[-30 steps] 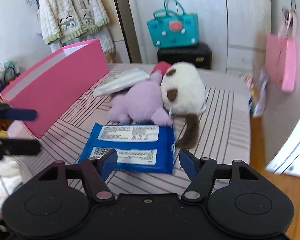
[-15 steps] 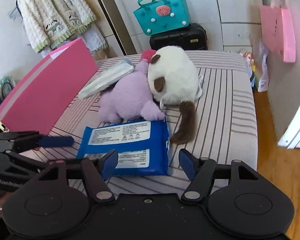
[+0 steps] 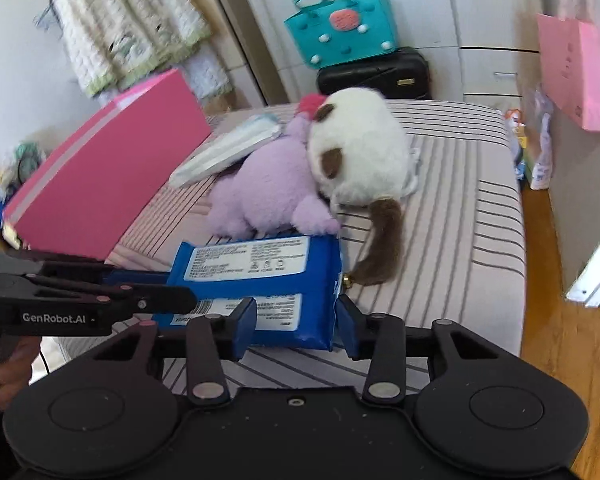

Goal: Organize soft objects
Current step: 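Lift the packet and carry it over the pink box with left tool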

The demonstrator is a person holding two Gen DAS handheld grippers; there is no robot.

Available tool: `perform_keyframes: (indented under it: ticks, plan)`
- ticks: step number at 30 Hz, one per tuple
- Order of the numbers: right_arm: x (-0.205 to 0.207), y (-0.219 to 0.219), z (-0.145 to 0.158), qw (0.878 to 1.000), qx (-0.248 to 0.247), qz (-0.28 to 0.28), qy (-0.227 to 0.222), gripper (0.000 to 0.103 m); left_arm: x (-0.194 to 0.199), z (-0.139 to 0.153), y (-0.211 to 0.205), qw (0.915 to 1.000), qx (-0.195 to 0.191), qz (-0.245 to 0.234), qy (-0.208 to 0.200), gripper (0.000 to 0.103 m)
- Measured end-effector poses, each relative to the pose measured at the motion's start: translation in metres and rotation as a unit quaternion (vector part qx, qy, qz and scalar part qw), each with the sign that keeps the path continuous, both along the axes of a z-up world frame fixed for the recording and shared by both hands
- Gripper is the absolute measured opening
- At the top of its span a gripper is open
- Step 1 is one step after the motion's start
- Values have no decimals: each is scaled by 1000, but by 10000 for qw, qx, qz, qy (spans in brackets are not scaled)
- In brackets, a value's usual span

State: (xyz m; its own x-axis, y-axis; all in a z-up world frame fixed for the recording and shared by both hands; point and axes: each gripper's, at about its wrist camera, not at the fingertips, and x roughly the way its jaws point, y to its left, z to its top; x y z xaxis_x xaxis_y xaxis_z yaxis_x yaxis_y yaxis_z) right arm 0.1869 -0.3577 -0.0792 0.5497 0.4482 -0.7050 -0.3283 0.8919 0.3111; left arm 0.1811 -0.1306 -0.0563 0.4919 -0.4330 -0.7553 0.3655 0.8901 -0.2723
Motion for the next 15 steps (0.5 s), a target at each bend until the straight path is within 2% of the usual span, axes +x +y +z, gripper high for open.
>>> perform_keyframes:
  ticks: [4,6,10,15]
  plan:
    - [4,5,3,10000,-46,26,84,57,-3,-1,-3,9998,-187,-17,56,27]
    - [3,8,3,9998,-218,-25,37,48,-3,-3,-2,9997,-252,30,31,26]
    - [0,13,8,9993,-347,-105,76,42,-4,-1,-2,9995,-312,-2,32,25]
    - [-11,18,21,9993,-379,-53,-18,44,-10,7,5,9978,-513,-298,281,24]
